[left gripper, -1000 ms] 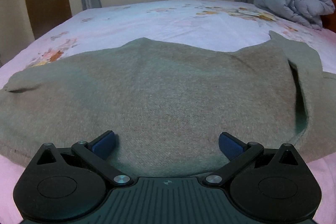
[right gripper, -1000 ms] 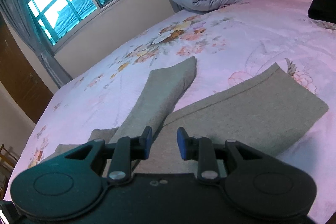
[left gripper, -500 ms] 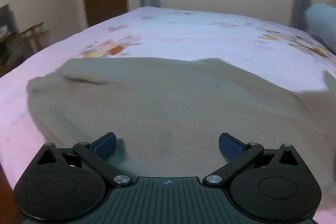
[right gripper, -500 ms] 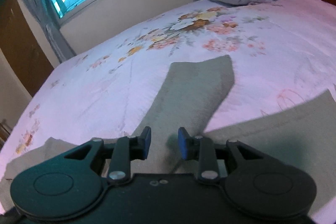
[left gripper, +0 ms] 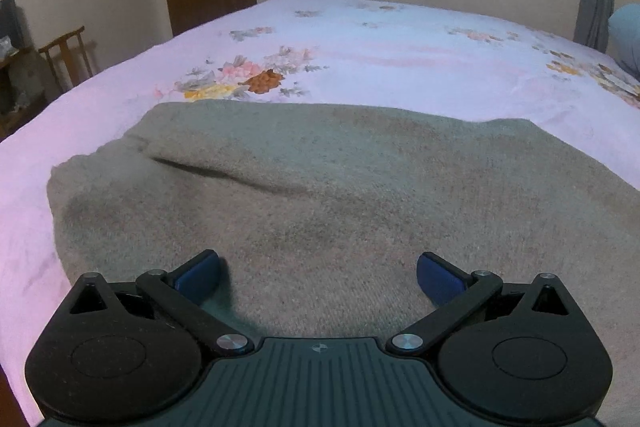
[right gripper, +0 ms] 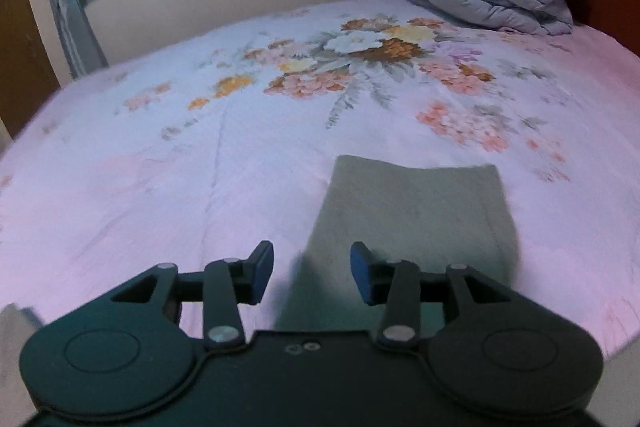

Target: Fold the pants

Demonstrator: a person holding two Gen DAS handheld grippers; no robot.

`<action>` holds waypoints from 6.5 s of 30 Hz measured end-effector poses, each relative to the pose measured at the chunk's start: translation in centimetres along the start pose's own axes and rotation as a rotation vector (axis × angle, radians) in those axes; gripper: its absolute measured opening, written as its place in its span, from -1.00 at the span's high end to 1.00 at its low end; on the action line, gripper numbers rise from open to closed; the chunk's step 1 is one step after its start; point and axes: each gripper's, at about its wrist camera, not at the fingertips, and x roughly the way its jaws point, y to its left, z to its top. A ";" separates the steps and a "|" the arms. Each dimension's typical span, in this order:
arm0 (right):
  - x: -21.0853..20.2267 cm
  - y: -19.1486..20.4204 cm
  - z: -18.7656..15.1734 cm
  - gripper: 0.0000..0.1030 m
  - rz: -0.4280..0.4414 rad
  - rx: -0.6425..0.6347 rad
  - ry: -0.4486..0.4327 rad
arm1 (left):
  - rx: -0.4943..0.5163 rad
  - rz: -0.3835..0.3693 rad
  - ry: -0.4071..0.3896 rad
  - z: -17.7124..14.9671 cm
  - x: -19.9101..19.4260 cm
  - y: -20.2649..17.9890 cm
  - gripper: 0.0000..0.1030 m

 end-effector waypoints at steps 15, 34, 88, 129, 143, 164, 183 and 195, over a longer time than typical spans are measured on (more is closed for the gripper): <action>-6.9 -4.0 0.0 1.00 -0.125 0.033 -0.090 | 0.027 -0.044 0.000 -0.3 -0.2 0.5 -1.00; -20.1 -18.0 -12.8 1.00 -0.026 0.411 -0.213 | 0.134 -0.195 0.033 0.2 0.3 2.3 -1.00; -17.9 -29.1 -22.5 0.20 0.155 0.956 -0.226 | 0.151 -0.173 0.006 -0.9 -1.0 1.6 -1.00; -6.0 18.7 -9.6 0.49 0.676 -0.125 0.097 | 0.044 -0.099 -0.087 3.1 0.1 13.2 -1.00; -1.0 14.5 -7.8 0.62 0.545 0.114 0.153 | 0.089 -0.082 -0.092 1.1 2.0 14.2 -1.00; -10.9 -21.6 -11.2 0.47 0.209 0.641 -0.072 | 0.176 -0.048 -0.157 -0.4 0.0 11.1 -1.00; -17.7 -29.4 -18.9 0.17 0.258 0.825 -0.165 | 0.186 -0.183 -0.061 -1.8 -3.3 5.8 -1.00; -19.7 -32.5 -21.5 -0.05 0.211 0.918 -0.232 | 0.077 -0.383 -0.110 -2.2 -8.2 1.5 -1.00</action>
